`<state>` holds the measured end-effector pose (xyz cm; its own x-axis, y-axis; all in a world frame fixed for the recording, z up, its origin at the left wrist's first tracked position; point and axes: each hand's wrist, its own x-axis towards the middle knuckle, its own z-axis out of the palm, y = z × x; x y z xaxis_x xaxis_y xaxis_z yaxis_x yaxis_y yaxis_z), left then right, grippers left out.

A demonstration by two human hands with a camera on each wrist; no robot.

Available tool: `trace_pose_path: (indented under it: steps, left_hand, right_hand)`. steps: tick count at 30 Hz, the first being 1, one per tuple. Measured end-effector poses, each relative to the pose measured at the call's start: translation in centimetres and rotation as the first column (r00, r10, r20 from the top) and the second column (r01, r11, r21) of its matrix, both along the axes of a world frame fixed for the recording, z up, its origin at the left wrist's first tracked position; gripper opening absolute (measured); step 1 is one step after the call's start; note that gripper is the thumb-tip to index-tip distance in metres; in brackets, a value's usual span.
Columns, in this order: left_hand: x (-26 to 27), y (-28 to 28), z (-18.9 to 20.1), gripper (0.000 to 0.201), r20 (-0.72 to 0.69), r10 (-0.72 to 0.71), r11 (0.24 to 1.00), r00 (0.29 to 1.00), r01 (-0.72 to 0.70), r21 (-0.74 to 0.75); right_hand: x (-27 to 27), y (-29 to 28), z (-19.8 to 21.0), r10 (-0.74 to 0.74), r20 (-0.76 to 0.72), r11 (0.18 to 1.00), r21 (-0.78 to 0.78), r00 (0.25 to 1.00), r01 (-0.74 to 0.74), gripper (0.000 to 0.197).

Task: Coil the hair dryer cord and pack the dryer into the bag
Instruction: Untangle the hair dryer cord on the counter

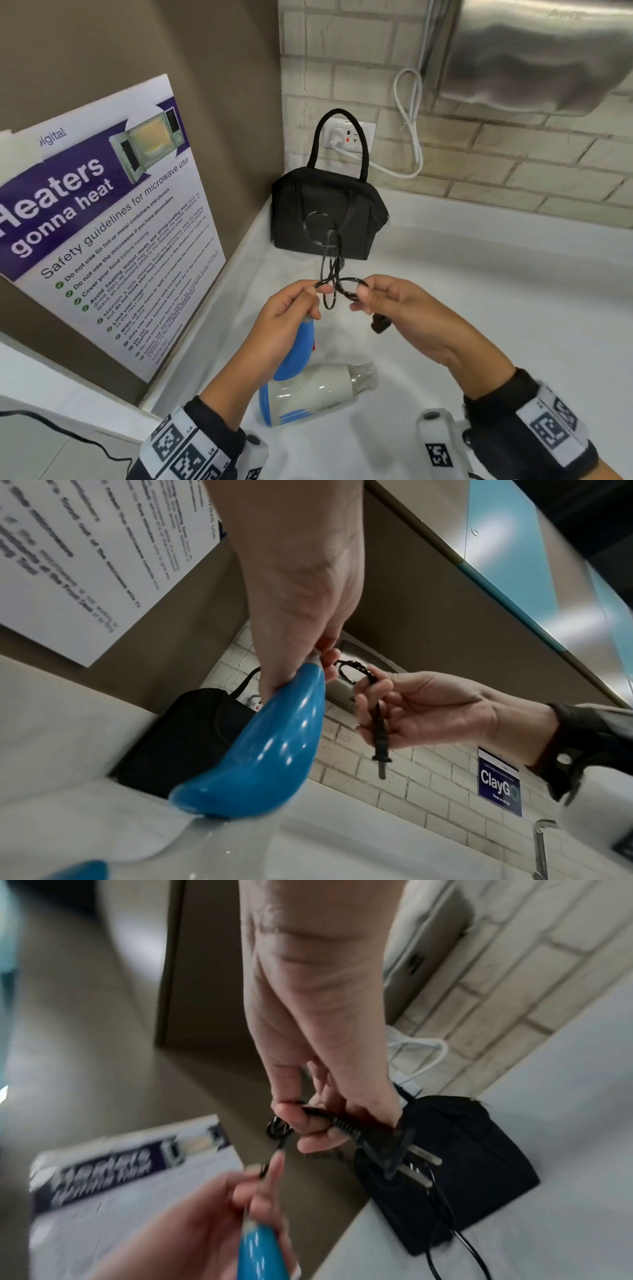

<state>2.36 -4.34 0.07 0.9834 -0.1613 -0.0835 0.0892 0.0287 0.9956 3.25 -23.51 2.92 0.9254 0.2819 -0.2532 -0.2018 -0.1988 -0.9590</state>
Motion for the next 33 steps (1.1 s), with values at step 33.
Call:
trace_pose_path:
  steps: [33]
  left_hand:
    - [2.4, -1.4, 0.6, 0.025, 0.040, 0.047, 0.989, 0.998, -0.052, 0.142]
  right_hand:
    - [-0.3, -4.7, 1.4, 0.084, -0.046, 0.996, -0.003, 0.995, -0.084, 0.030]
